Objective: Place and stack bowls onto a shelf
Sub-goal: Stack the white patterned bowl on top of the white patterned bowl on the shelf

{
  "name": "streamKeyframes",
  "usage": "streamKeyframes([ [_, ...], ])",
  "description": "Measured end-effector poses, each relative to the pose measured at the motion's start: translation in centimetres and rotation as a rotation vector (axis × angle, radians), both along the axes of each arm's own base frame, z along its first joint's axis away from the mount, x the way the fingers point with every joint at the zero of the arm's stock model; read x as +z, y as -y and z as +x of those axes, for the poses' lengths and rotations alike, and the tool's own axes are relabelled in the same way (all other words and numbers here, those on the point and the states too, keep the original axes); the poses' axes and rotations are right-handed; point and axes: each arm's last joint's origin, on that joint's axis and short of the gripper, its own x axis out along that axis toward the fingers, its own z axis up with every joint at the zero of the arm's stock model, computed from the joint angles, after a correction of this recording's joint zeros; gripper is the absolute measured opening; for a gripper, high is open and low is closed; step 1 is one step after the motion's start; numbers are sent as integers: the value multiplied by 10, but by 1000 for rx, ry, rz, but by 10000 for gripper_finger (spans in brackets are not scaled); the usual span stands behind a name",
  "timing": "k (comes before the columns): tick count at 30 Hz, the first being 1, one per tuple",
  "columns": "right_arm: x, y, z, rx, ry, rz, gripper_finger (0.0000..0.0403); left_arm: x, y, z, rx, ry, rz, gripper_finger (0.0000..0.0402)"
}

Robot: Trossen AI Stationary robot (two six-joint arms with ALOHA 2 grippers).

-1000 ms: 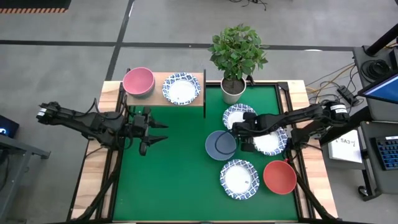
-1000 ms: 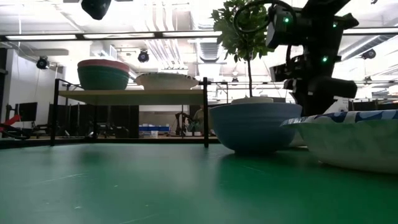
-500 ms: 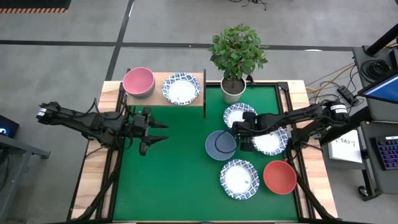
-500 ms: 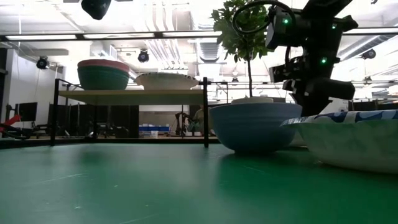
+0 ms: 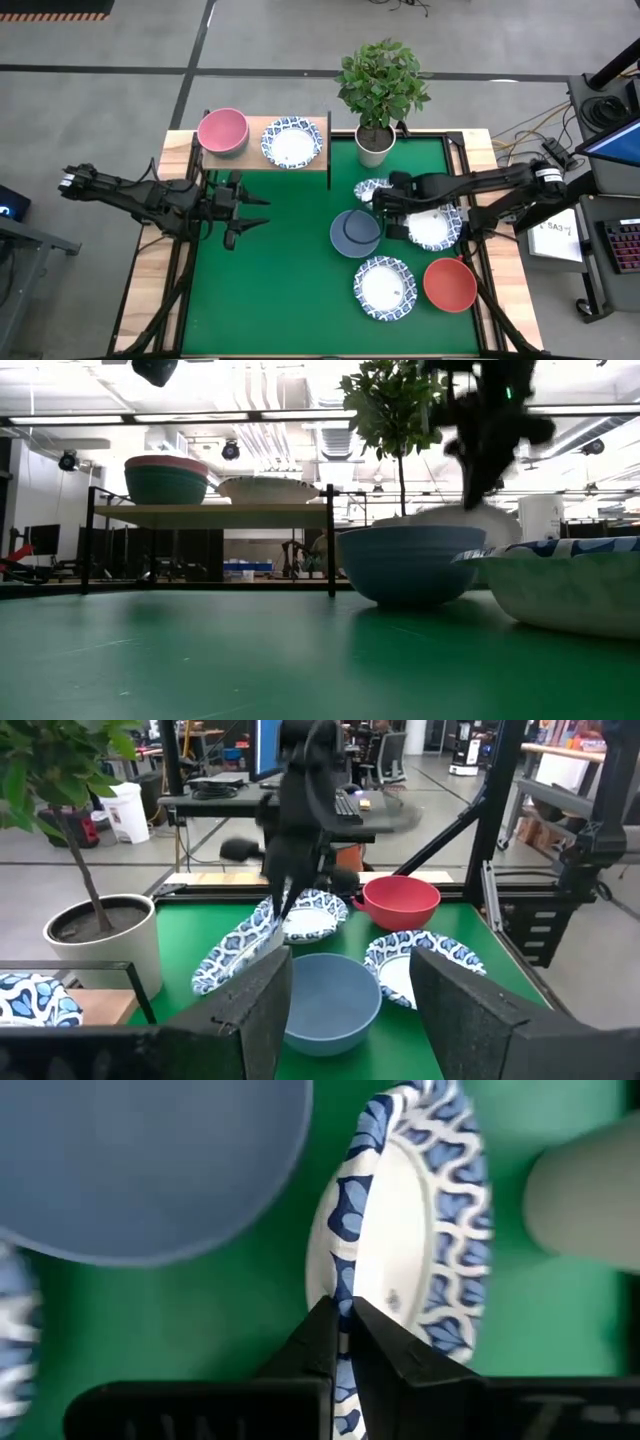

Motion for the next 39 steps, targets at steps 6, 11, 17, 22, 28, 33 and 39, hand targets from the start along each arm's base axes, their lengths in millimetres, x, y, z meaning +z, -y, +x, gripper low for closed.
streamKeyframes([
  [6, 62, -19, 10, 39, 157, 13, 12, -3, -1, 0, 36, -21, 22, 187],
  [11, 103, -34, 16, 93, 308, 9, 12, -5, -6, -12, 82, -69, 91, 187],
  [17, 131, -43, 37, 240, 493, -110, 12, 0, -10, -25, 120, -20, 121, 187],
  [22, 134, -40, 66, 355, 580, -296, 12, -10, -11, -28, 124, 4, 86, 187],
  [28, 119, -14, 109, 377, 540, -516, 12, -18, -12, -33, 129, 21, 45, 187],
  [33, 99, 16, 140, 338, 436, -588, 13, -14, -14, -43, 128, 71, 22, 187],
  [39, 81, 42, 167, 311, 369, -610, 13, -18, -17, -55, 122, 106, 11, 187],
])
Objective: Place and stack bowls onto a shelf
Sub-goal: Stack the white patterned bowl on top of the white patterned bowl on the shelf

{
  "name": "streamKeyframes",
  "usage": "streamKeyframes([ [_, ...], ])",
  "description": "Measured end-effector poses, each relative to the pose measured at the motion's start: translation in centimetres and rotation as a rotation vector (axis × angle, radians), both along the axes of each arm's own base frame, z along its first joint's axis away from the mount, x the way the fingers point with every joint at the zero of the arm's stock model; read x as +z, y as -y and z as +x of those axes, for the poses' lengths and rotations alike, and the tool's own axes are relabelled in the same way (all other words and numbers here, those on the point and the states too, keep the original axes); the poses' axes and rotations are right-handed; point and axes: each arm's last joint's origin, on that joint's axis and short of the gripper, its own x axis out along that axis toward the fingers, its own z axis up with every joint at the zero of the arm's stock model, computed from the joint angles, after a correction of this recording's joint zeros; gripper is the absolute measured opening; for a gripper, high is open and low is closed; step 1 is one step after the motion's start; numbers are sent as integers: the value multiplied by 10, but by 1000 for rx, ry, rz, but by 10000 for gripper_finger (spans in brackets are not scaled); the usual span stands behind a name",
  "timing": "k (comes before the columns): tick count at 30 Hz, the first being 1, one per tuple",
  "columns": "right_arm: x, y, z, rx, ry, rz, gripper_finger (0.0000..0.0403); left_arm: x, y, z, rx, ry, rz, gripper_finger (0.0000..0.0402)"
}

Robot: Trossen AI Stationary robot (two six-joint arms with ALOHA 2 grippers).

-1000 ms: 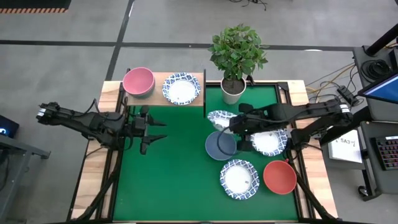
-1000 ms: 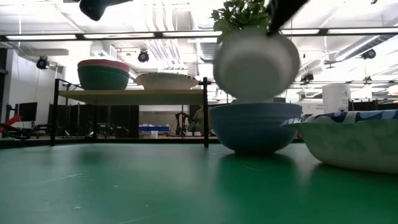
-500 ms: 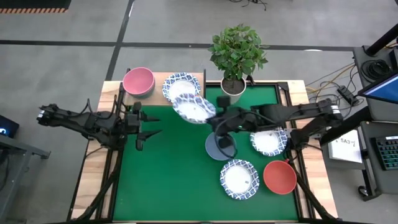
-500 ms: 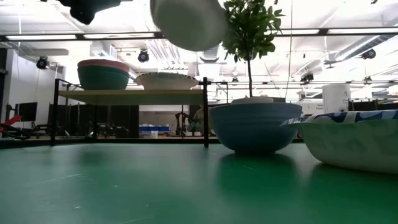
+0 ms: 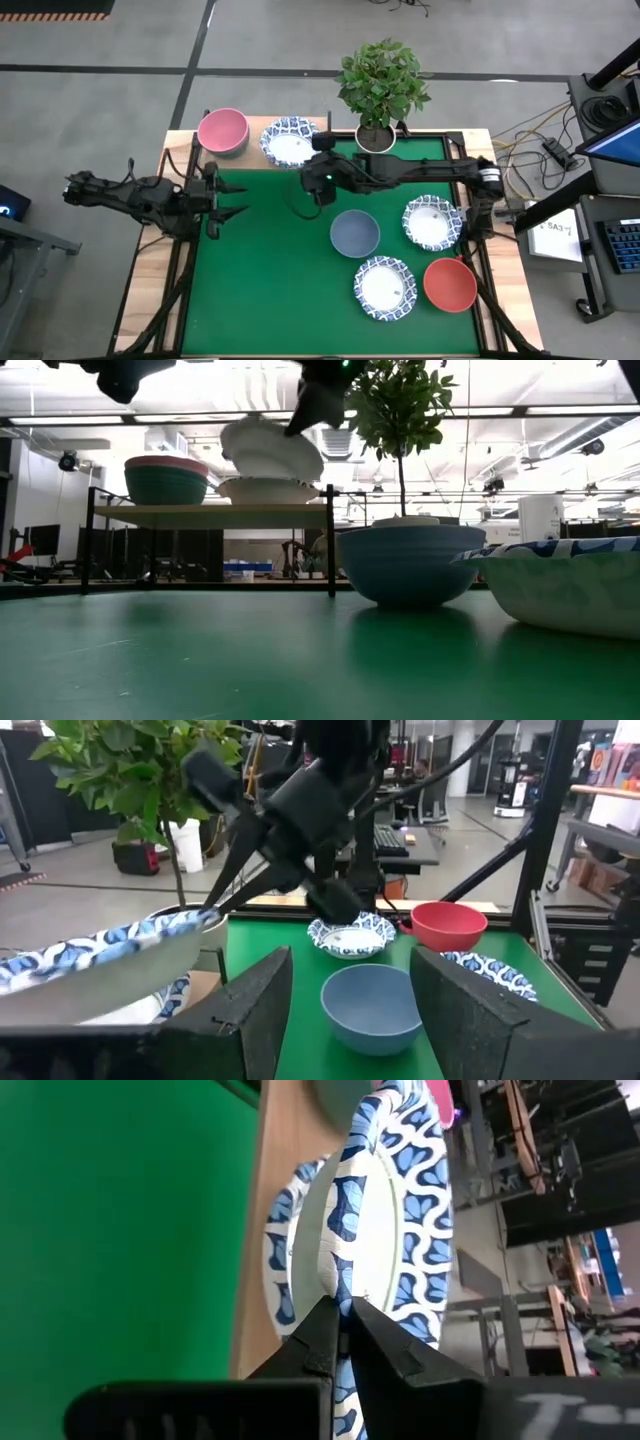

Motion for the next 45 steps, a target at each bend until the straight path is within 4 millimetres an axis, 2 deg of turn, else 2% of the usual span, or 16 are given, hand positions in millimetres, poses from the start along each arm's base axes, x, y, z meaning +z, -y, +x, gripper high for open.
streamKeyframes([
  [7, -9, 16, 12, -52, -11, -7, 14, -1, -2, -8, 0, 22, -5, 187],
  [11, -12, 18, 14, -66, -6, 10, 36, -3, -2, -8, -1, 18, -3, 187],
  [21, -10, 16, 14, -93, 26, 48, 114, -3, -2, -7, -1, 11, -1, 187],
  [27, -4, 2, 14, -115, 86, 120, 129, -4, -1, -6, -1, 7, -1, 187],
  [31, 4, -4, 16, -123, 155, 157, 124, -4, -1, -6, -1, 6, 0, 187],
  [35, 7, 0, 18, -141, 219, 182, 106, -4, -1, -6, -1, 7, -1, 187],
  [45, -20, 15, 22, -162, 238, 199, 26, -4, -1, -6, -1, 7, -1, 187],
])
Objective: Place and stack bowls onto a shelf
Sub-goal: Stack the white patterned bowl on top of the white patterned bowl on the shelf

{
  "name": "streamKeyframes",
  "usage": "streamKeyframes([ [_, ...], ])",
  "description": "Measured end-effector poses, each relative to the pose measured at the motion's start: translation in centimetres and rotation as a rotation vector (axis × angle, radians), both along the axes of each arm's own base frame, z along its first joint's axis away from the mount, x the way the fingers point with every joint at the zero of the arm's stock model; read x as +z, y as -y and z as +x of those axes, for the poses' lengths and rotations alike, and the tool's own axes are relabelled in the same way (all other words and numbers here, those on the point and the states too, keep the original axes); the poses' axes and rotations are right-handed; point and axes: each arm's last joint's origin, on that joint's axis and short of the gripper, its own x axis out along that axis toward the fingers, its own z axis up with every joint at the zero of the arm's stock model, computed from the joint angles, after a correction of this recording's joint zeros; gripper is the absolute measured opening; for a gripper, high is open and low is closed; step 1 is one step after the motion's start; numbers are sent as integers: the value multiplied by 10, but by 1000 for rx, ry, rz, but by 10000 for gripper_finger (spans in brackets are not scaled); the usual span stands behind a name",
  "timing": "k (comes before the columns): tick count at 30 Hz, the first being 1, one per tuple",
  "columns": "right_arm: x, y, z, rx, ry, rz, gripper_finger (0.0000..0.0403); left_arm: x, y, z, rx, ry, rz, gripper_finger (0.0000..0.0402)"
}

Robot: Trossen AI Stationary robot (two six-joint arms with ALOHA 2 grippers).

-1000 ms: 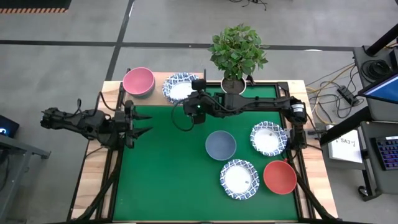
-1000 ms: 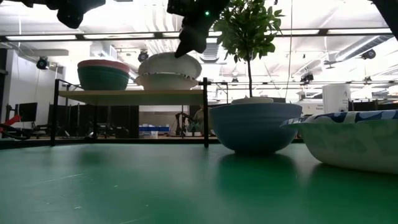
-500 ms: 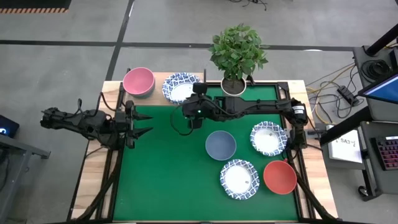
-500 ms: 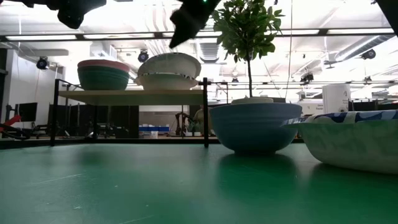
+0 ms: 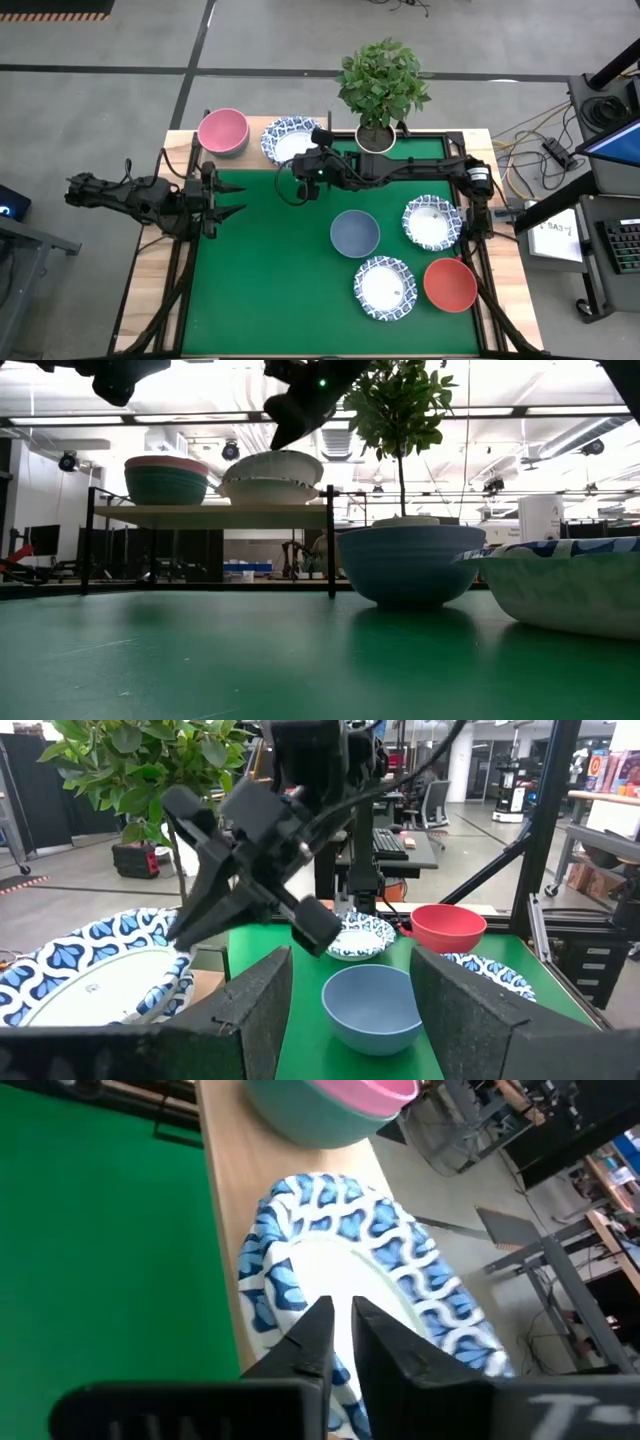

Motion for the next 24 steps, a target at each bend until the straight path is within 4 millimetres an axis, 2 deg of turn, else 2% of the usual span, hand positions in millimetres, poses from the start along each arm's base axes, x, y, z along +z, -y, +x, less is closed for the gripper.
streamKeyframes([
  [6, 1, -1, 3, 8, 43, -4, 10, 0, 0, 0, 0, 3, -1, 187],
  [24, -27, 2, 5, 9, 99, 26, 9, 1, 0, 0, 0, 12, -3, 187],
])
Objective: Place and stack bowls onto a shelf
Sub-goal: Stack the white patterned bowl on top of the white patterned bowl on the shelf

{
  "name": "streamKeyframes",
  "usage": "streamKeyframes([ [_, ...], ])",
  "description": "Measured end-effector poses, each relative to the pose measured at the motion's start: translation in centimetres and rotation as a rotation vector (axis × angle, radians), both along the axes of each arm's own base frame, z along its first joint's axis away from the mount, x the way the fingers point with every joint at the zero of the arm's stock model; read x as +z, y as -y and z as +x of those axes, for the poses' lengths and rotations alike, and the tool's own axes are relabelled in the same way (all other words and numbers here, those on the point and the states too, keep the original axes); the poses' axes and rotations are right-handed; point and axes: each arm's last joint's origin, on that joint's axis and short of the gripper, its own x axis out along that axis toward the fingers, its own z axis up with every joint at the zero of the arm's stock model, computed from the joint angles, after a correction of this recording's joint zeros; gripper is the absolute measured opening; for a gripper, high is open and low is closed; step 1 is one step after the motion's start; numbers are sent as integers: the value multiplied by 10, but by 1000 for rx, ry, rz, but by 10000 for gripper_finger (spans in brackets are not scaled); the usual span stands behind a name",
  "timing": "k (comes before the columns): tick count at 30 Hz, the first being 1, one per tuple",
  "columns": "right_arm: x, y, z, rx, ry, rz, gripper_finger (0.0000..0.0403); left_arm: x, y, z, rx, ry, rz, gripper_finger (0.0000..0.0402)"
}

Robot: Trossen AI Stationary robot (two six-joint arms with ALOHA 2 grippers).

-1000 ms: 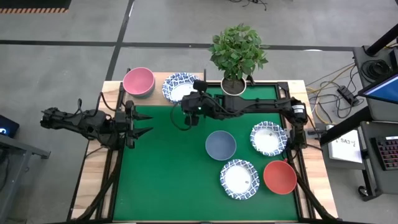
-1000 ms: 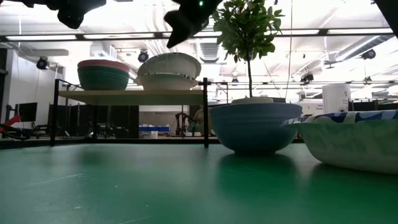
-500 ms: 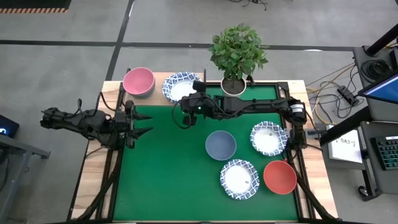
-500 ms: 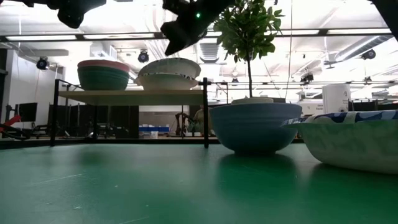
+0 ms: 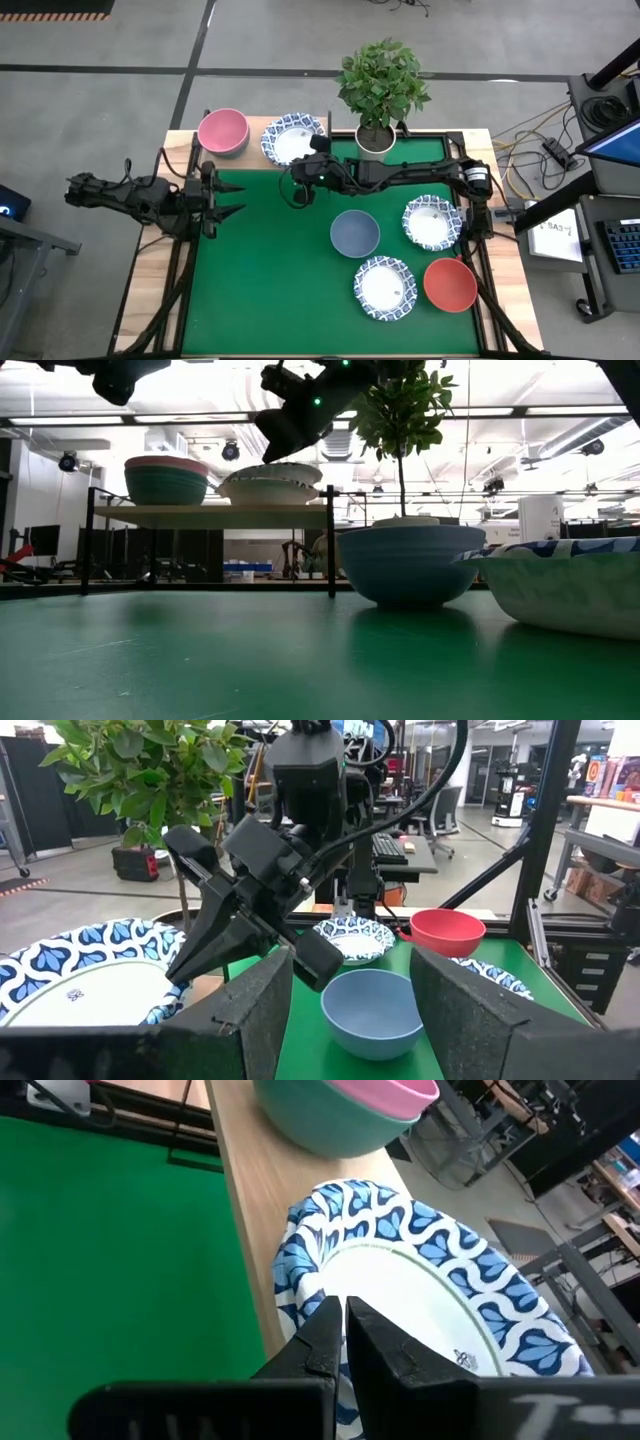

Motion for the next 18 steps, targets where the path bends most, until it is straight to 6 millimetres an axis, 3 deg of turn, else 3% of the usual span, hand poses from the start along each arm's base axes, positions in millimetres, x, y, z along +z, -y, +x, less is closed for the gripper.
streamKeyframes([
  [10, 10, -6, 0, 9, 51, -20, 9, 0, 0, 0, 0, 5, -1, 187],
  [18, 31, -17, -20, -91, 28, -13, 9, 0, 0, 0, 0, -4, -3, 187],
])
